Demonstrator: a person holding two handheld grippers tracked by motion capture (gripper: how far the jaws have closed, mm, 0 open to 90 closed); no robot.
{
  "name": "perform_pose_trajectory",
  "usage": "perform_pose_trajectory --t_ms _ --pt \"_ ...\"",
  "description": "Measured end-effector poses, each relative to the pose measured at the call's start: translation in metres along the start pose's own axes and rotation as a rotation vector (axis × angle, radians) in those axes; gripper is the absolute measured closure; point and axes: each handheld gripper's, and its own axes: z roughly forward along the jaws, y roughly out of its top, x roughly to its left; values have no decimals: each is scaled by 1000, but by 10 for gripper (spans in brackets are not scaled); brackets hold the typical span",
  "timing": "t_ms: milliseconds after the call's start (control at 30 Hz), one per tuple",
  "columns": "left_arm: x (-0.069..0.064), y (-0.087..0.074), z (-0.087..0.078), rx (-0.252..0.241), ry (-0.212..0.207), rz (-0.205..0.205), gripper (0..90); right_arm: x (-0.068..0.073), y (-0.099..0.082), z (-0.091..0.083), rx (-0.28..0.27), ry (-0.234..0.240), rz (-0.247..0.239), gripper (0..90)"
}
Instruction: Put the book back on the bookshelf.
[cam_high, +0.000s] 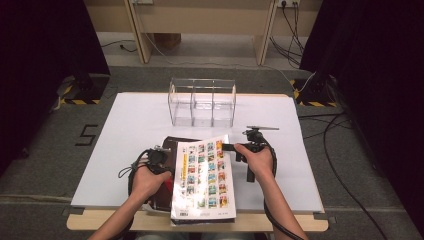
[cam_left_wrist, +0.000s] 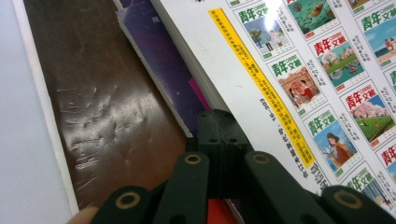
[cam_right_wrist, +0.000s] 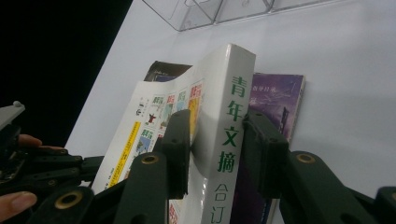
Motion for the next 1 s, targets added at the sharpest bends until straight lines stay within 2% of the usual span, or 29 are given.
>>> perform_pose_trajectory --t_ms 33,67,100,133,167,267,300,333,367,467,500,633,733,767,867,967,1000 --pt "0 0 0 -1 4 2 896 -2 -2 3 28 48 31 644" --pt "0 0 0 -1 4 2 896 -2 -2 3 28 48 31 644" --pt "0 0 0 -3 2 -1 896 -2 -6 8 62 82 36 631" --pt "0 0 0 -3 2 -1 896 -2 -6 8 62 82 36 631" --pt "0 1 0 -1 2 0 896 -1 -6 11 72 50 -12 615" --pt "1 1 0 -1 0 0 896 1 -6 12 87 38 -33 593" --pt "1 0 0 -2 0 -1 896 4 -6 13 106 19 -64 574" --pt "1 0 0 -2 0 -1 896 4 -6 13 106 19 -64 574" --pt "0 0 0 -6 1 -6 896 5 -5 14 120 0 -84 566" --pt "1 0 0 -6 0 -7 896 4 -5 15 122 -1 -90 556" --pt "1 0 0 -4 -1 -6 896 3 -7 16 117 -10 -121 558" --pt "2 0 0 -5 -5 -9 896 -2 -9 16 109 -1 -72 596" --pt "2 0 0 -7 -5 -10 896 -3 -9 17 104 7 -78 608" --pt "3 0 0 -8 -6 -11 896 -3 -9 17 104 4 -98 611" --pt "3 0 0 -8 -7 -12 895 -2 -9 18 99 0 -114 614" --pt "3 0 0 -7 -4 -10 896 -1 -9 17 88 8 -109 642" --pt "4 0 0 -7 -5 -12 895 -2 -10 17 77 25 -98 659"
